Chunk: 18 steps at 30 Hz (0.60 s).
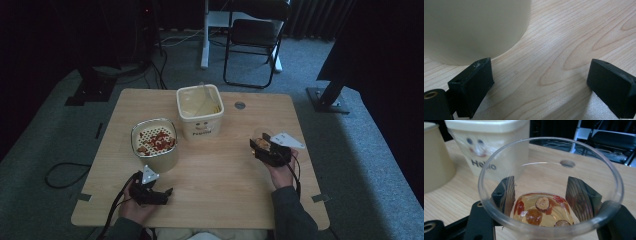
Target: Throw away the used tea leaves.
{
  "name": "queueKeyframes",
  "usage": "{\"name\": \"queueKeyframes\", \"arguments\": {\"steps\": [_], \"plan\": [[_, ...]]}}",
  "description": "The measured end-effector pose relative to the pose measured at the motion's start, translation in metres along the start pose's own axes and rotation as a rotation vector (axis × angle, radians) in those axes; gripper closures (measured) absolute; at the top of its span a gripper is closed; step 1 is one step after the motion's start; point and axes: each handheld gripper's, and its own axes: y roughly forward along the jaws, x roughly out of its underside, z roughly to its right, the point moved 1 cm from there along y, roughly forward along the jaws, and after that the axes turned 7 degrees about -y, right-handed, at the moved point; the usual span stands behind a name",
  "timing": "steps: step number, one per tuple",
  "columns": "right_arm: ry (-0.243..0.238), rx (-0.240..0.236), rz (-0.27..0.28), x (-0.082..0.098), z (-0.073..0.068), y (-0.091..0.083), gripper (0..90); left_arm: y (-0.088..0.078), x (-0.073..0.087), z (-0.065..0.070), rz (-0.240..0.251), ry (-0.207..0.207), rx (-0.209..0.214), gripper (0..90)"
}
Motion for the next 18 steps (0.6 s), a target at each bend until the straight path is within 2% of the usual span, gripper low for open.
{"name": "queueKeyframes", "arguments": {"steps": [5,14,18], "plan": [[-0.015,-0.027,0.013,-0.017,-0.012,0.008,40.4,0.0,0.0,0.0,0.001,0.001,-0.001,6.9],[-0.077,-0.083,0.035,-0.05,-0.039,0.025,41.0,0.0,0.0,0.0,0.001,0.001,-0.001,6.9],[-0.08,-0.099,0.039,-0.06,-0.047,0.03,41.1,0.0,0.0,0.0,0.0,0.0,0.0,6.9]]}}
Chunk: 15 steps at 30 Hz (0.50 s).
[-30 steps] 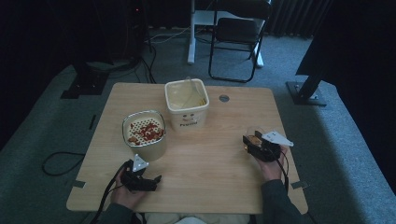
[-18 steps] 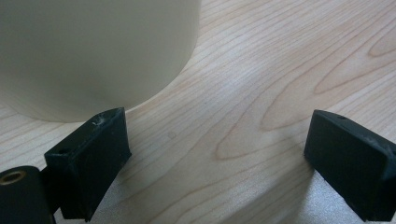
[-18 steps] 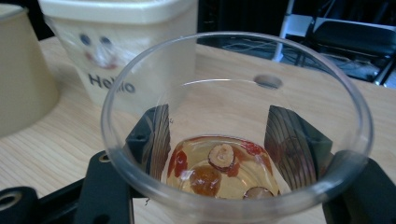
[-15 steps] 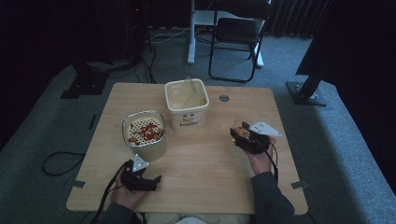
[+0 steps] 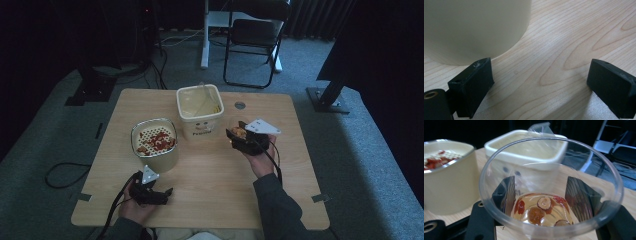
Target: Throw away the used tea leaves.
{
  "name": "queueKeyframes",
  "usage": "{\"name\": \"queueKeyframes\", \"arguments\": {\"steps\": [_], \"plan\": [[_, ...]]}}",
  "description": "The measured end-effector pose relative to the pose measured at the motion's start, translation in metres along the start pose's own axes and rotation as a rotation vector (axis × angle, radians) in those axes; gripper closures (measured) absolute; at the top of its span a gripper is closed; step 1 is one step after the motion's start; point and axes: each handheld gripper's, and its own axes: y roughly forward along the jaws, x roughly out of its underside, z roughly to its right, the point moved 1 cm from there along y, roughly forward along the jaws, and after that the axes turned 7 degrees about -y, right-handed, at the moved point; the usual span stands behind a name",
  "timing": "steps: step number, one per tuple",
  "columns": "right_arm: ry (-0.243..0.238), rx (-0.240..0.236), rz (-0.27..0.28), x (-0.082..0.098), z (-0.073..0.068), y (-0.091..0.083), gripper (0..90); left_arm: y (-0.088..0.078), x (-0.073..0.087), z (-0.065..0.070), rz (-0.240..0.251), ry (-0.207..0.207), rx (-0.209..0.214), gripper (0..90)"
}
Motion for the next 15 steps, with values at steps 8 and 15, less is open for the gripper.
{"name": "queueKeyframes", "arguments": {"steps": [8,15], "plan": [[-0.014,-0.066,0.027,-0.026,-0.022,0.02,41.9,0.0,0.0,0.0,0.001,0.001,0.0,6.9],[-0.015,-0.099,0.027,-0.038,-0.036,0.035,41.9,0.0,0.0,0.0,0.001,-0.001,0.001,6.9]]}}
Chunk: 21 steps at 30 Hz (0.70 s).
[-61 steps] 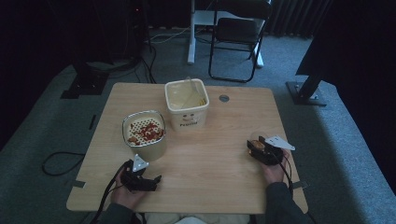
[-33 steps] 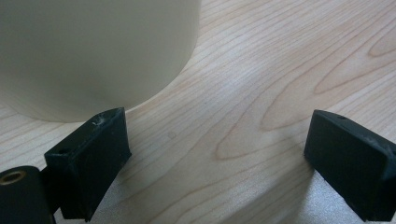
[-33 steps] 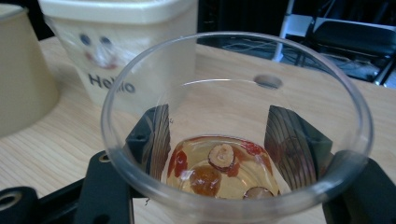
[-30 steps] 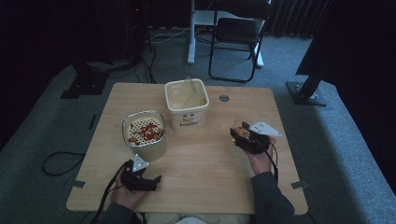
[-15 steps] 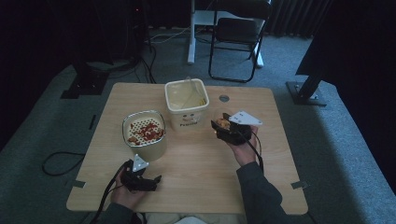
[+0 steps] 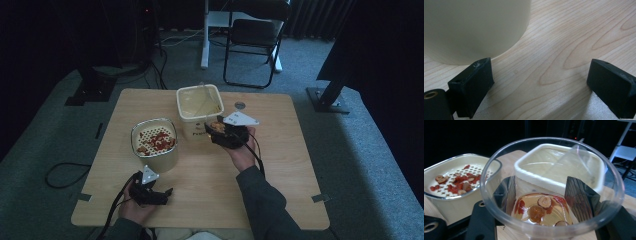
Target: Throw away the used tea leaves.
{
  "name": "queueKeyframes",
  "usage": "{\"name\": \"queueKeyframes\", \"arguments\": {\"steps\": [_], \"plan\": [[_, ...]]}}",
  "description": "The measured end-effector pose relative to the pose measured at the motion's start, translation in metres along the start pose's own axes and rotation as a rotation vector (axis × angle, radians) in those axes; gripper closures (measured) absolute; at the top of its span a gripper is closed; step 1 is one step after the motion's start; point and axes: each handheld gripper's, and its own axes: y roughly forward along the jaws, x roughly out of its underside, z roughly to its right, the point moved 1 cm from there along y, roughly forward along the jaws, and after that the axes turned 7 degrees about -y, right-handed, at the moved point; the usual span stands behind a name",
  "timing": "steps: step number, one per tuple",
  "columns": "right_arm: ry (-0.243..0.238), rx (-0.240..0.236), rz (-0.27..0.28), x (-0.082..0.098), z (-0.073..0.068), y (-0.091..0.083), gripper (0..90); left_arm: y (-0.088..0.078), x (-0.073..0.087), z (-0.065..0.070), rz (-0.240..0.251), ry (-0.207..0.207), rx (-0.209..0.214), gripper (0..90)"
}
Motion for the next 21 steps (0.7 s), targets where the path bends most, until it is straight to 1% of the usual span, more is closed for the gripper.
{"name": "queueKeyframes", "arguments": {"steps": [1,2,4,7,8,9,14,21], "plan": [[-0.001,-0.006,-0.004,-0.002,-0.002,0.003,41.9,0.0,0.0,0.0,0.0,0.0,0.0,6.9],[-0.005,-0.014,-0.01,-0.005,-0.007,0.009,41.9,0.0,0.0,0.0,-0.001,0.001,0.0,6.9],[-0.006,-0.015,-0.014,-0.006,-0.009,0.011,41.9,0.0,0.0,0.0,0.001,0.004,-0.002,6.9],[-0.006,-0.025,-0.023,-0.011,-0.015,0.019,41.9,0.0,0.0,0.0,-0.002,0.004,-0.001,6.9],[-0.004,-0.026,-0.03,-0.013,-0.018,0.025,42.0,-0.001,0.0,0.0,-0.004,0.007,-0.001,6.9],[-0.004,-0.026,-0.03,-0.013,-0.018,0.025,42.0,-0.001,0.0,0.0,-0.004,0.007,-0.001,6.9],[-0.02,-0.038,-0.042,-0.02,-0.028,0.04,42.0,-0.001,0.0,0.0,-0.004,0.007,-0.001,6.9],[-0.027,-0.052,-0.04,-0.024,-0.036,0.048,41.9,-0.001,0.001,0.0,-0.003,0.007,0.0,6.9]]}}
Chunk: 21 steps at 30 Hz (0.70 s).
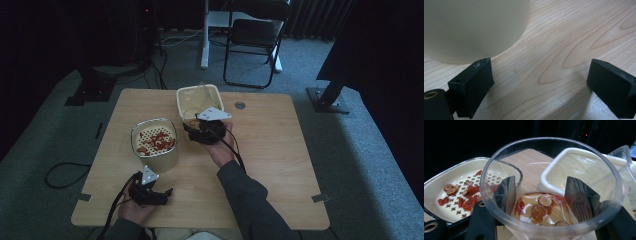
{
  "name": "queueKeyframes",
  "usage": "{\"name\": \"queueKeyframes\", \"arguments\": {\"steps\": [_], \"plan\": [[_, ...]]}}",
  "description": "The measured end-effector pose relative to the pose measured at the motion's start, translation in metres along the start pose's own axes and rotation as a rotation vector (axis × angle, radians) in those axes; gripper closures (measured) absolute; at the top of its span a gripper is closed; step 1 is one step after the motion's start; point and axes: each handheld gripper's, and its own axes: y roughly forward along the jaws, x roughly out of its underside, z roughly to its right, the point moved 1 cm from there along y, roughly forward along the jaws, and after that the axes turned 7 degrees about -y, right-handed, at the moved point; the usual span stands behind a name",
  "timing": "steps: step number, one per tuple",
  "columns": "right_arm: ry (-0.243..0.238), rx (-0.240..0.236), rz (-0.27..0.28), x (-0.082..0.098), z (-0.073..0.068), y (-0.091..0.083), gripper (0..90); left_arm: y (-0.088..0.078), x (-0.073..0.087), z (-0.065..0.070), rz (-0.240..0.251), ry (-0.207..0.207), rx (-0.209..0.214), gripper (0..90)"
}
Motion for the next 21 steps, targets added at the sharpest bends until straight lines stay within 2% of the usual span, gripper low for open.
{"name": "queueKeyframes", "arguments": {"steps": [15,21], "plan": [[-0.049,0.004,-0.018,-0.008,-0.004,0.009,41.9,0.0,0.0,0.0,0.0,-0.001,0.0,6.9],[-0.091,-0.002,-0.035,-0.016,-0.011,0.015,42.0,0.0,0.0,0.0,0.002,-0.002,0.0,6.9]]}}
